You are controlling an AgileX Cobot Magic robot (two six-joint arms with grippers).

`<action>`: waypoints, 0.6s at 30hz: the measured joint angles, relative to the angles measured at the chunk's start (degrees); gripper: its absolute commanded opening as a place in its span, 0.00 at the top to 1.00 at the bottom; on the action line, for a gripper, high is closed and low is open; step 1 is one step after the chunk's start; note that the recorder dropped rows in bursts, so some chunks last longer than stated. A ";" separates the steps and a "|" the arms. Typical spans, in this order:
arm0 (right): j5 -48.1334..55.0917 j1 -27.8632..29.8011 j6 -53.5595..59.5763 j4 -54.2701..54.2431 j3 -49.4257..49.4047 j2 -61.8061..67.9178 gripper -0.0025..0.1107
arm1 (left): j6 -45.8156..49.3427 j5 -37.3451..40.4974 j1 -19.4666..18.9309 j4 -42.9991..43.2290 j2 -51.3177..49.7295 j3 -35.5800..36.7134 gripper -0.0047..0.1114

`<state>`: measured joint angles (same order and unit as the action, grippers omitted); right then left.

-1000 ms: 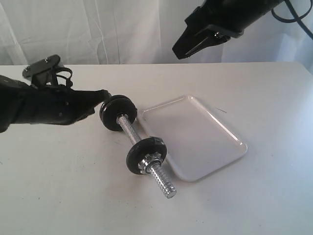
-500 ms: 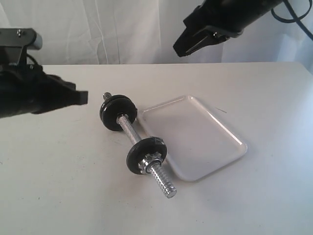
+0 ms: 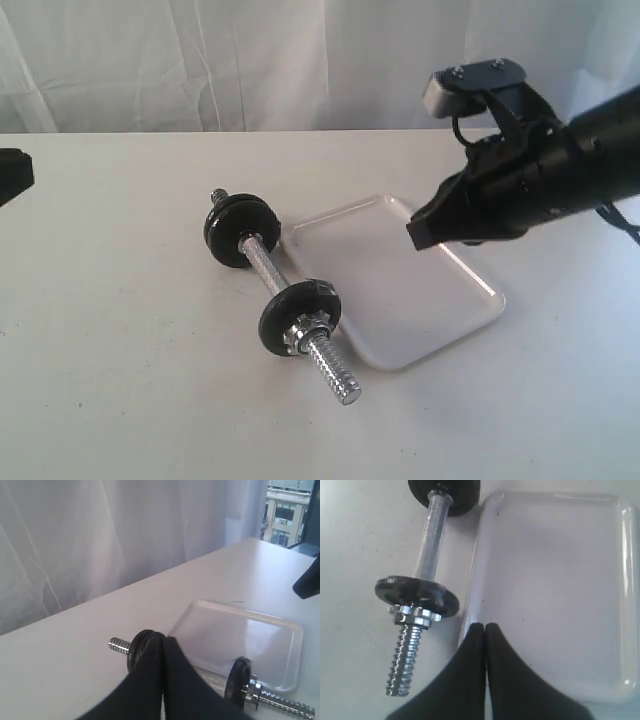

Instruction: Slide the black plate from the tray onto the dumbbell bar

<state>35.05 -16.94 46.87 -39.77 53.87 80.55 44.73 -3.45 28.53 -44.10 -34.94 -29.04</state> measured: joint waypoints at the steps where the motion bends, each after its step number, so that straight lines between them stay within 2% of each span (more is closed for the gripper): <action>1: -1.61 0.00 1.95 -3.38 -4.28 -2.88 0.98 | 0.12 2.57 0.00 0.23 1.85 0.00 0.96; 4: -2.55 0.00 4.54 -8.48 -10.53 -10.26 0.98 | 0.36 1.91 0.00 0.58 2.54 1.49 0.96; 6: -3.66 0.00 4.88 -10.19 -15.08 -20.62 0.98 | 0.36 -7.10 0.00 0.09 1.27 4.54 0.96; 8: -4.84 0.00 4.54 -10.59 -17.58 -29.46 0.98 | 0.86 -11.22 0.00 -0.88 -1.23 6.29 0.96; 12: -6.26 0.00 3.30 -10.45 -20.34 -41.09 0.98 | 1.40 -13.07 0.00 -1.44 -5.01 7.66 0.96; 18: -5.40 0.00 3.30 -10.20 -20.42 -46.79 0.98 | 1.40 -13.49 0.00 -1.44 -5.17 7.66 0.96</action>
<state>29.64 -16.94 50.16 -49.96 33.45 33.77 46.13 -16.93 28.53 -45.54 -40.11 -21.38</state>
